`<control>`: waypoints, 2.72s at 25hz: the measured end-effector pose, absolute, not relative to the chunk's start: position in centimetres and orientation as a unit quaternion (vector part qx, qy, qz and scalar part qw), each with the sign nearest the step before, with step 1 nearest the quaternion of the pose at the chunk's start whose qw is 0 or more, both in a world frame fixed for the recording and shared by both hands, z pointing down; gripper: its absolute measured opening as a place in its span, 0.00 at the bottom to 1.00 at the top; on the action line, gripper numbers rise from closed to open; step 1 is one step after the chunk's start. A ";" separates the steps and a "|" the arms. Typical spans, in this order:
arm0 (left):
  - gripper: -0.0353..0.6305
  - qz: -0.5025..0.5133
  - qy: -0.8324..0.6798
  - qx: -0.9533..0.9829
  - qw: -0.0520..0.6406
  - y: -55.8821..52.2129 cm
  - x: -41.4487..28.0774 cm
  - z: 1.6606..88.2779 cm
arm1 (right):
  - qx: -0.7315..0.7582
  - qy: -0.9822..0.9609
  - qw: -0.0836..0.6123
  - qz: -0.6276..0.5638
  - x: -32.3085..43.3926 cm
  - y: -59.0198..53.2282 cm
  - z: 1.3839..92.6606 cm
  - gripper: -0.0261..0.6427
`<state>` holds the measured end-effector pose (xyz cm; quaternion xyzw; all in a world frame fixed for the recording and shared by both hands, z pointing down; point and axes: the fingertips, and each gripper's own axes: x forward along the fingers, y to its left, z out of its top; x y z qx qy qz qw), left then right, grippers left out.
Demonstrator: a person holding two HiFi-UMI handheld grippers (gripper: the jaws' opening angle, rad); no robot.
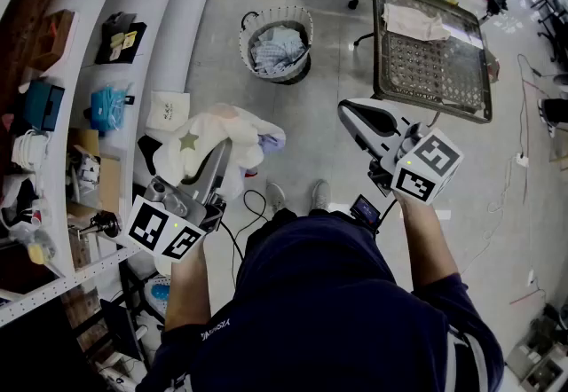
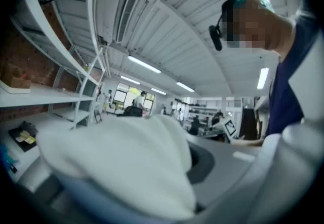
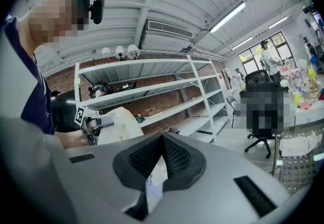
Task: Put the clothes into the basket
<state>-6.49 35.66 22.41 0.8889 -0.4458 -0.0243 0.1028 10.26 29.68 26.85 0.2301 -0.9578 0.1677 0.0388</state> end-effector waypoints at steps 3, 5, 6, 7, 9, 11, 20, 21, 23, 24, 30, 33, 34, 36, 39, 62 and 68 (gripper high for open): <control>0.12 -0.023 -0.443 0.890 0.102 35.6 -6.2 22.3 | 0.230 -0.958 0.038 0.169 10.4 29.7 26.9 0.05; 0.12 -0.023 -0.441 0.891 0.102 35.5 -5.9 22.2 | 0.230 -0.958 0.038 0.169 10.5 29.7 26.8 0.05; 0.12 -0.023 -0.440 0.892 0.102 35.5 -5.8 22.2 | 0.229 -0.958 0.038 0.169 10.6 29.7 26.8 0.05; 0.12 -0.022 -0.440 0.892 0.102 35.5 -5.6 22.2 | 0.229 -0.958 0.038 0.168 10.7 29.7 26.8 0.05; 0.12 -0.022 -0.440 0.892 0.102 35.4 -5.4 22.3 | 0.229 -0.958 0.038 0.168 10.9 29.7 26.9 0.05; 0.12 -0.021 -0.441 0.891 0.102 35.4 -5.1 22.4 | 0.229 -0.958 0.037 0.170 11.3 29.7 27.0 0.05; 0.12 -0.017 -0.452 0.887 0.097 35.4 -3.0 22.4 | 0.227 -0.957 0.018 0.179 13.9 29.3 26.9 0.05; 0.12 -0.016 -0.454 0.886 0.096 35.4 -2.6 22.4 | 0.226 -0.957 0.016 0.180 14.3 29.2 26.9 0.05; 0.12 -0.016 -0.457 0.884 0.093 35.6 -1.9 22.2 | 0.225 -0.957 0.013 0.181 15.2 29.2 26.9 0.05; 0.12 -0.017 -0.459 0.883 0.092 35.6 -1.6 22.1 | 0.225 -0.957 0.011 0.182 15.6 29.1 26.9 0.05; 0.12 -0.017 -0.467 0.880 0.086 35.8 -0.2 21.9 | 0.221 -0.957 0.007 0.190 17.5 28.8 27.2 0.05; 0.12 -0.016 -0.472 0.877 0.087 35.4 -0.1 21.9 | 0.218 -0.956 0.009 0.193 17.9 28.5 27.4 0.05; 0.12 -0.016 -0.473 0.876 0.087 35.3 -0.2 21.9 | 0.218 -0.957 0.009 0.194 18.0 28.3 27.4 0.05; 0.12 -0.017 -0.476 0.875 0.086 34.9 -0.3 21.9 | 0.218 -0.957 0.008 0.193 18.1 28.0 27.4 0.05; 0.12 -0.018 -0.476 0.875 0.086 34.4 -0.3 22.1 | 0.220 -0.956 0.005 0.193 18.2 27.4 27.4 0.05; 0.12 -0.029 -0.445 0.889 0.105 22.2 -6.9 24.0 | 0.239 -0.948 0.027 0.208 10.7 16.8 29.5 0.05; 0.12 -0.021 -0.440 0.891 0.109 17.9 -11.0 24.9 | 0.243 -0.946 0.038 0.212 6.2 13.0 30.0 0.05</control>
